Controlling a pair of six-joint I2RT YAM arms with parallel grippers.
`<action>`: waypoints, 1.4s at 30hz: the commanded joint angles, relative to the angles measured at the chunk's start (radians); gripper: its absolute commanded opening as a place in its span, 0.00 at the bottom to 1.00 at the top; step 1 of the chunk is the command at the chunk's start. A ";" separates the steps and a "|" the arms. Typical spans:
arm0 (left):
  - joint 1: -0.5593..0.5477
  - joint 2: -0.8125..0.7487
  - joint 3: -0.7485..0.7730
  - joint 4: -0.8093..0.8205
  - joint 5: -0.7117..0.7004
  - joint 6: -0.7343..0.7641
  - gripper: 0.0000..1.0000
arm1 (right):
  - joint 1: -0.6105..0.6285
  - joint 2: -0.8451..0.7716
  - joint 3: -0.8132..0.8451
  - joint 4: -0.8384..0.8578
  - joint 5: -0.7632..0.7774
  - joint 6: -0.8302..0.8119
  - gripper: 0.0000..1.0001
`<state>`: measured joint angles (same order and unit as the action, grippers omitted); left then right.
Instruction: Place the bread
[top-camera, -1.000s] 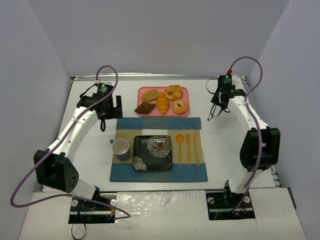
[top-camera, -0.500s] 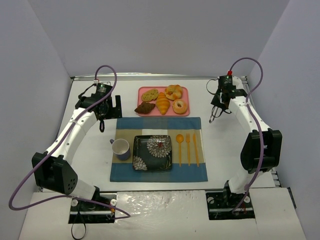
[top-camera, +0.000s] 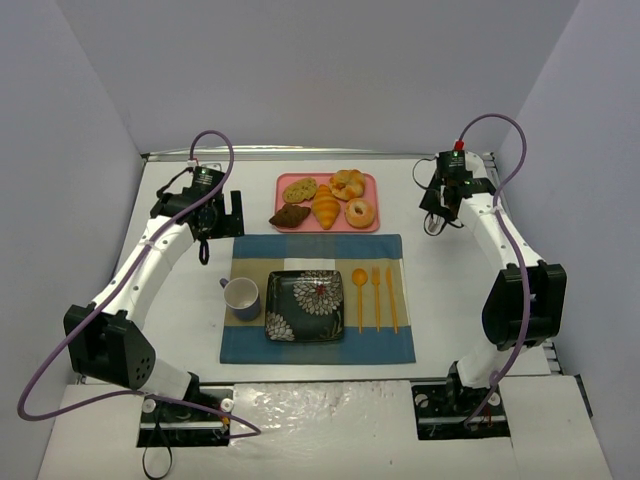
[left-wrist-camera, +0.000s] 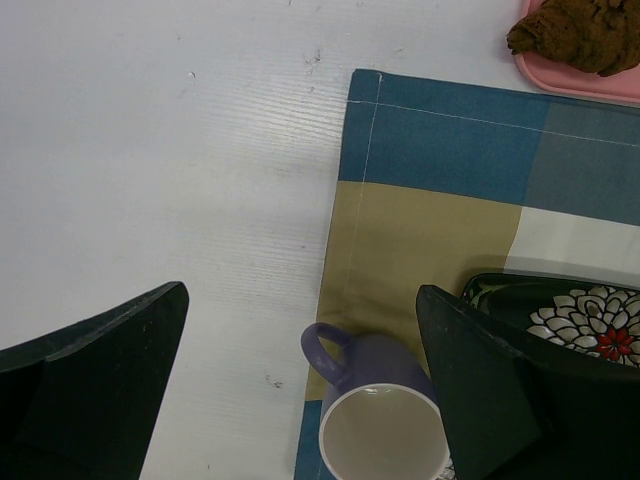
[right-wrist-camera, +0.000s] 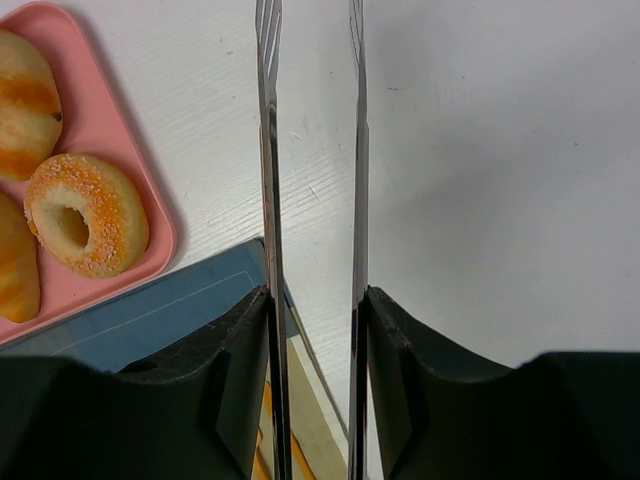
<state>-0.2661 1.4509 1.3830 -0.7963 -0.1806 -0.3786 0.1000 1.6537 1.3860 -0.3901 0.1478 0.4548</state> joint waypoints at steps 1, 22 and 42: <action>0.007 -0.044 0.022 0.029 -0.008 -0.002 0.97 | 0.012 -0.073 0.061 0.002 0.007 -0.012 0.41; 0.007 -0.038 0.019 0.035 -0.004 -0.005 0.97 | 0.151 -0.081 0.140 -0.063 -0.203 0.003 0.43; 0.007 -0.050 -0.001 0.038 -0.006 -0.009 0.97 | 0.377 0.097 0.275 -0.075 -0.308 0.021 0.43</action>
<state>-0.2661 1.4508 1.3689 -0.7901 -0.1802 -0.3790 0.4451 1.7421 1.5919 -0.4866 -0.1449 0.4706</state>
